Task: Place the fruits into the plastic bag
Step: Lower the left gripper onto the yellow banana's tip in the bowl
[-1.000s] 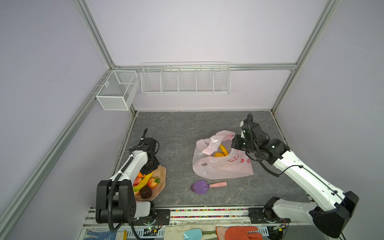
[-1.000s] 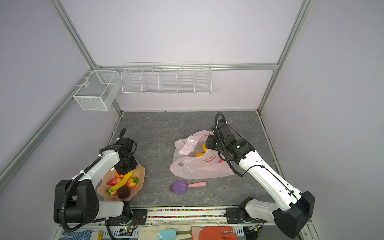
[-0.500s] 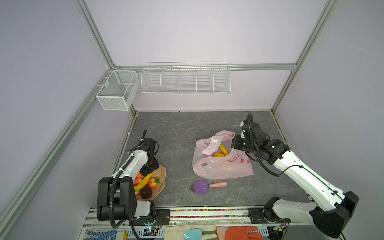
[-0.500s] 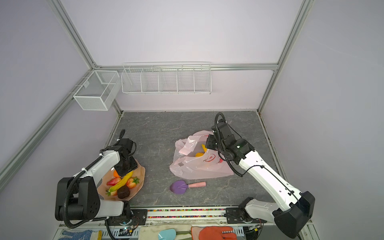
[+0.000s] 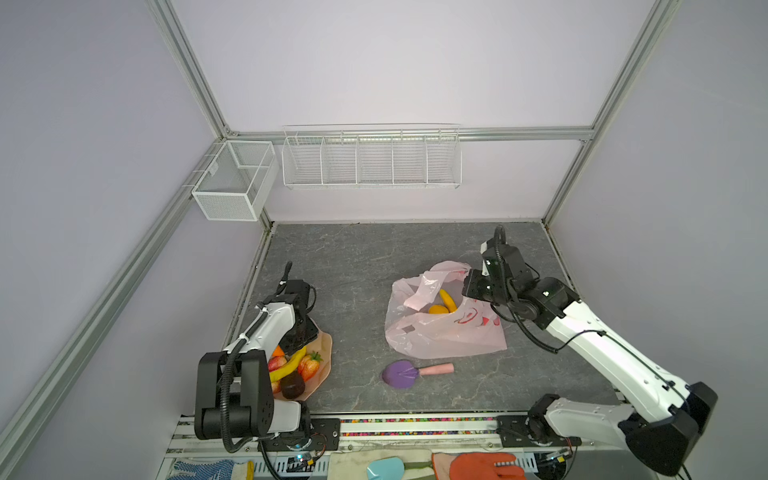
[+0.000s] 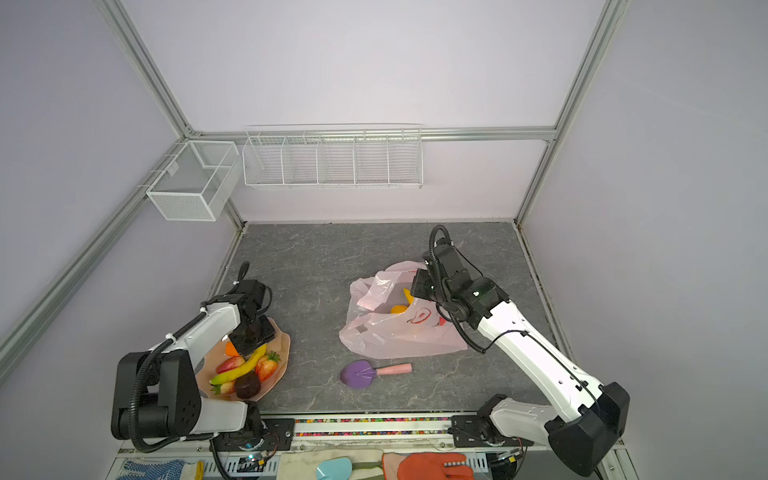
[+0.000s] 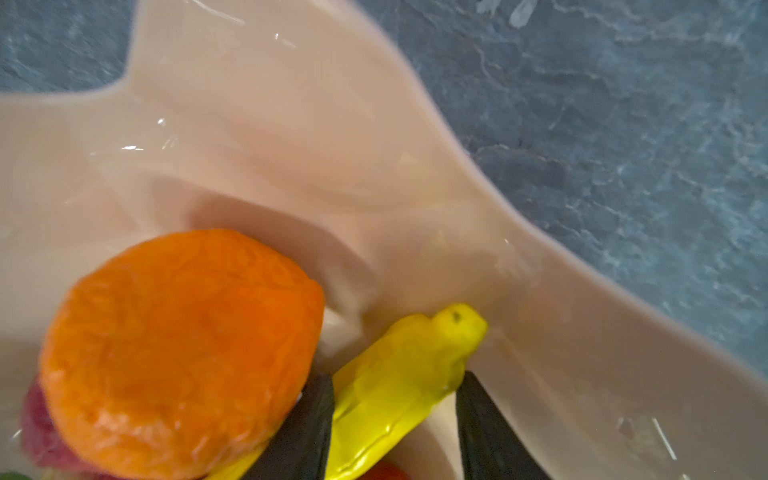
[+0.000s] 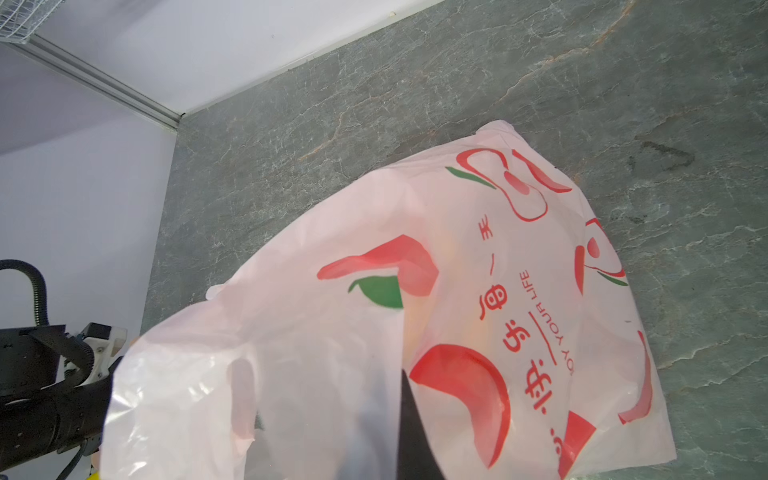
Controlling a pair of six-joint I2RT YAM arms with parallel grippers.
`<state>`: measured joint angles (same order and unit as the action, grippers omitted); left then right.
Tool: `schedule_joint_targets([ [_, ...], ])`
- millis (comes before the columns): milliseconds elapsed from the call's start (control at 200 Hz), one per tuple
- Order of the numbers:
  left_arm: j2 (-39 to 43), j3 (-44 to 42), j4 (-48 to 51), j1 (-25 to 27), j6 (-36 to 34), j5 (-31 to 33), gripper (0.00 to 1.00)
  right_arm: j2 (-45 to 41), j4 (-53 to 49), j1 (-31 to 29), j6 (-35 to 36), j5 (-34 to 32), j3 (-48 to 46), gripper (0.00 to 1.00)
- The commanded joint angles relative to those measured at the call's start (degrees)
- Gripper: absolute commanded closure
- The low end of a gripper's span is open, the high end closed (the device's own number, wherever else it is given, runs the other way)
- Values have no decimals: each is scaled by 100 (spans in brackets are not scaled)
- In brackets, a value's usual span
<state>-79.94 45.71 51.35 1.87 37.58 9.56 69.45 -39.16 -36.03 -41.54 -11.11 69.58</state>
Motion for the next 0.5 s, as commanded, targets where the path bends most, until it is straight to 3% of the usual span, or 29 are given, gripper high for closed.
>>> schedule_joint_targets([
  [0, -13, -50, -21, -46, 50, 28, 59, 33, -53, 37, 69, -15, 38, 94],
  [495, 155, 155, 112, -55, -86, 94, 82, 32, -54, 39, 97, -32, 35, 94],
])
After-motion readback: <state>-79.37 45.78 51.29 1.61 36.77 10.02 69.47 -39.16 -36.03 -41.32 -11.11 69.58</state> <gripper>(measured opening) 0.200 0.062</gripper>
